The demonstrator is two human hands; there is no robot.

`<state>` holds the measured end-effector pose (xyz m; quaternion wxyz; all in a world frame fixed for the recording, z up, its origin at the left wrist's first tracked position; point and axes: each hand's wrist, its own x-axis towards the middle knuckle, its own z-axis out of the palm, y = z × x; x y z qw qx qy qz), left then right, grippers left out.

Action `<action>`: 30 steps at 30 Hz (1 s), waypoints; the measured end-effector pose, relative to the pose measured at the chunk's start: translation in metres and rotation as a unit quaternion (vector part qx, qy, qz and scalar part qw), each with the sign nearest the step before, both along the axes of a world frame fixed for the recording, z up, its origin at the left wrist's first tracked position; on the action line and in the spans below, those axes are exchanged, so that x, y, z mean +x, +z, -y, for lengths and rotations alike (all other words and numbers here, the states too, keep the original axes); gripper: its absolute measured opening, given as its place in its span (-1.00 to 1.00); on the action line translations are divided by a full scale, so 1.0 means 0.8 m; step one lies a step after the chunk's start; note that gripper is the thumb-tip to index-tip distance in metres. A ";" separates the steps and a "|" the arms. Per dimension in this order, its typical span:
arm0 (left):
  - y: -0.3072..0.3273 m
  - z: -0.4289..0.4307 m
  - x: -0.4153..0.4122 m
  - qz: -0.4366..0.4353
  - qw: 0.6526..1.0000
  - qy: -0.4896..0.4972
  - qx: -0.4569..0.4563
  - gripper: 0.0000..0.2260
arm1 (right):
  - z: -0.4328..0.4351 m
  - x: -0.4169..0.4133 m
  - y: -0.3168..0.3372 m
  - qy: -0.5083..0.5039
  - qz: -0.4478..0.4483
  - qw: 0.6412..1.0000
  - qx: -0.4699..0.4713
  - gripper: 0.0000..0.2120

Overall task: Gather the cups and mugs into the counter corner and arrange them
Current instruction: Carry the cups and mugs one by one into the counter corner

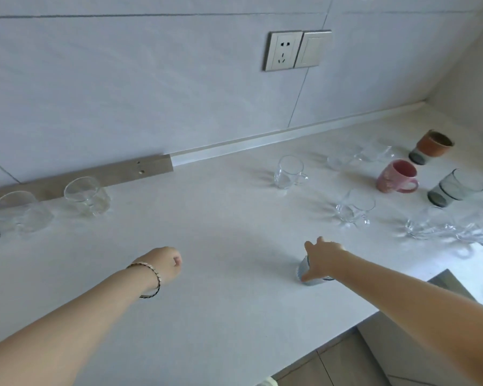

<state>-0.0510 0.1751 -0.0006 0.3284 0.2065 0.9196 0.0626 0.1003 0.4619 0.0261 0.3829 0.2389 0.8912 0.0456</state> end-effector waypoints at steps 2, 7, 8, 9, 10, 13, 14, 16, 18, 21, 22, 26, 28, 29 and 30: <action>0.002 0.004 0.001 0.000 1.000 0.001 -0.004 -0.88 | 0.002 0.008 -0.004 0.004 -0.011 1.000 0.006 -0.38; 0.006 0.030 -0.002 0.003 0.999 0.040 -0.010 -0.80 | 0.021 -0.018 0.006 0.024 -0.074 0.997 -0.006 -0.39; 0.006 0.038 -0.003 0.006 0.999 0.050 -0.009 -0.83 | 0.029 -0.028 0.009 0.025 -0.093 0.995 -0.018 -0.38; 0.008 0.047 -0.004 0.009 0.998 0.057 -0.009 -0.87 | 0.038 -0.041 0.012 0.028 -0.115 0.992 -0.031 -0.36; 0.010 0.058 -0.005 0.011 0.998 0.063 -0.011 -0.89 | 0.049 -0.055 0.016 0.030 -0.136 0.989 -0.047 -0.34; 0.014 0.098 -0.009 0.020 0.995 0.092 -0.023 -0.83 | 0.091 -0.108 0.025 0.027 -0.199 0.973 -0.113 -0.27; 0.014 0.111 -0.011 0.022 0.994 0.107 -0.024 -0.82 | 0.107 -0.127 0.028 0.024 -0.216 0.967 -0.134 -0.25; 0.015 0.141 -0.019 0.026 0.990 0.134 -0.029 -0.86 | 0.142 -0.170 0.031 0.031 -0.244 0.955 -0.163 -0.22; 0.016 0.160 -0.026 0.026 0.987 0.152 -0.037 -0.89 | 0.170 -0.207 0.031 0.050 -0.266 0.945 -0.182 -0.21; 0.016 0.190 -0.043 0.030 0.983 0.175 -0.042 -0.88 | 0.220 -0.274 0.026 0.086 -0.279 0.936 -0.198 -0.21; 0.015 0.197 -0.050 0.030 0.982 0.181 -0.041 -0.88 | 0.234 -0.296 0.023 0.092 -0.279 0.935 -0.200 -0.20; 0.009 0.218 -0.078 0.036 0.980 0.191 -0.035 -0.85 | 0.277 -0.372 0.006 0.106 -0.267 0.938 -0.193 -0.20; 0.004 0.226 -0.092 0.036 0.980 0.191 -0.034 -0.82 | 0.291 -0.400 -0.003 0.104 -0.268 0.941 -0.180 -0.24; 0.001 0.229 -0.097 0.038 0.981 0.189 -0.035 -0.84 | 0.296 -0.410 -0.007 0.100 -0.270 0.942 -0.175 -0.26; -0.002 0.231 -0.101 0.040 0.981 0.185 -0.036 -0.85 | 0.300 -0.419 -0.011 0.097 -0.272 0.942 -0.169 -0.28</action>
